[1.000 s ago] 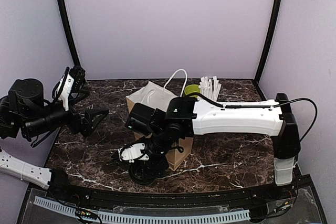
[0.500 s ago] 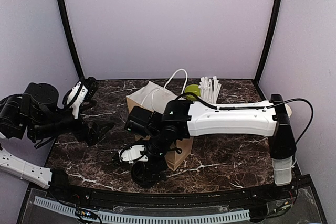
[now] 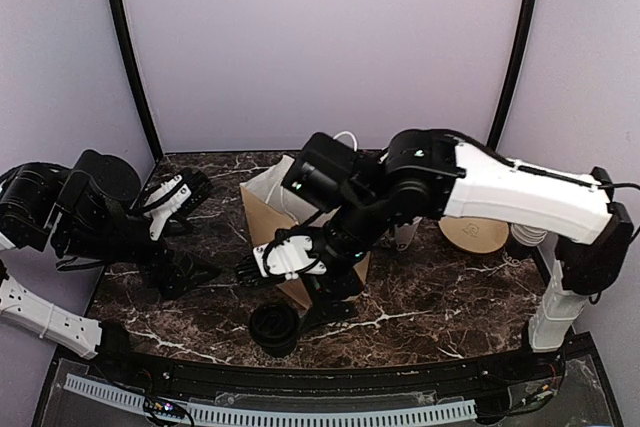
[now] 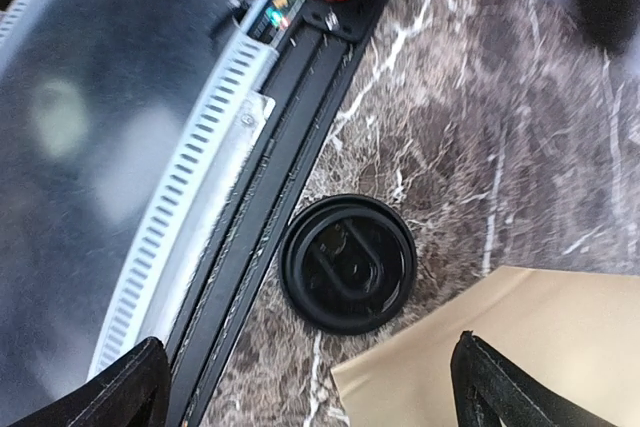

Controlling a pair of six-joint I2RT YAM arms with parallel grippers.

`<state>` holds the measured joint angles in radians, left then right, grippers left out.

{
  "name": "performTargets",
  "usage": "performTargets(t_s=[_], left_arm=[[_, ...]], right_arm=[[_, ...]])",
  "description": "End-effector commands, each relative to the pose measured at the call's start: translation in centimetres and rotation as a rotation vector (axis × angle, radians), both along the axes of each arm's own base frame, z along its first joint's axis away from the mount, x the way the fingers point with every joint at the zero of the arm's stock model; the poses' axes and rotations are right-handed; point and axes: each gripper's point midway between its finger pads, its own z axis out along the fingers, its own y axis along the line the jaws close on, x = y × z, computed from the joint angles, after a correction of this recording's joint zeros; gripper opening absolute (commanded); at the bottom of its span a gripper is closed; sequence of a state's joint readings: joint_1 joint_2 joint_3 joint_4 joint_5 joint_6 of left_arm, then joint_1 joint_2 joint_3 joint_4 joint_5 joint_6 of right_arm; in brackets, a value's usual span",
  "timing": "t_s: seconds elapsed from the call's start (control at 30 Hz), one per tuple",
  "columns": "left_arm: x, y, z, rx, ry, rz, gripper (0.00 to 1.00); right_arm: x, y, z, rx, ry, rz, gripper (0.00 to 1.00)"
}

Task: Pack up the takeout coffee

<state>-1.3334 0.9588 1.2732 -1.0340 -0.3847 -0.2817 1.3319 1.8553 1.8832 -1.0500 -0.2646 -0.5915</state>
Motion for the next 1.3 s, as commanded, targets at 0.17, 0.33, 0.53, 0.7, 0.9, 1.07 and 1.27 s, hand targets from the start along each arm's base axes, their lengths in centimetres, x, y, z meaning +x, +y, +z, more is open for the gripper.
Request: performTargets(t_s=[0.17, 0.33, 0.53, 0.7, 0.9, 1.07, 1.27], left_arm=[[-2.8, -6.0, -6.2, 0.237, 0.157, -0.280, 0.97], [-3.3, -9.0, -8.9, 0.256, 0.144, -0.422, 0.97], [-3.9, -9.7, -11.7, 0.346, 0.182, -0.497, 0.99], [-4.2, -9.1, -11.9, 0.366, 0.172, -0.544, 0.98], [-3.8, -8.2, -13.5, 0.453, 0.161, -0.559, 0.94], [-3.1, -8.2, -14.5, 0.461, 0.187, -0.541, 0.92], [-2.4, -8.0, -15.2, 0.442, 0.207, -0.527, 0.90]], right_arm=[[-0.2, -8.0, 11.2, 0.213, -0.034, 0.093, 0.99], [3.9, -10.8, 13.7, 0.282, -0.115, -0.047, 0.99], [6.3, -13.0, 14.7, 0.318, -0.153, -0.146, 0.99], [6.7, -13.1, 14.4, 0.319, -0.136, -0.159, 0.98], [7.0, -13.0, 13.9, 0.310, -0.131, -0.167, 0.99], [7.1, -12.9, 13.5, 0.300, -0.128, -0.171, 0.98], [7.5, -12.9, 12.9, 0.283, -0.134, -0.179, 0.98]])
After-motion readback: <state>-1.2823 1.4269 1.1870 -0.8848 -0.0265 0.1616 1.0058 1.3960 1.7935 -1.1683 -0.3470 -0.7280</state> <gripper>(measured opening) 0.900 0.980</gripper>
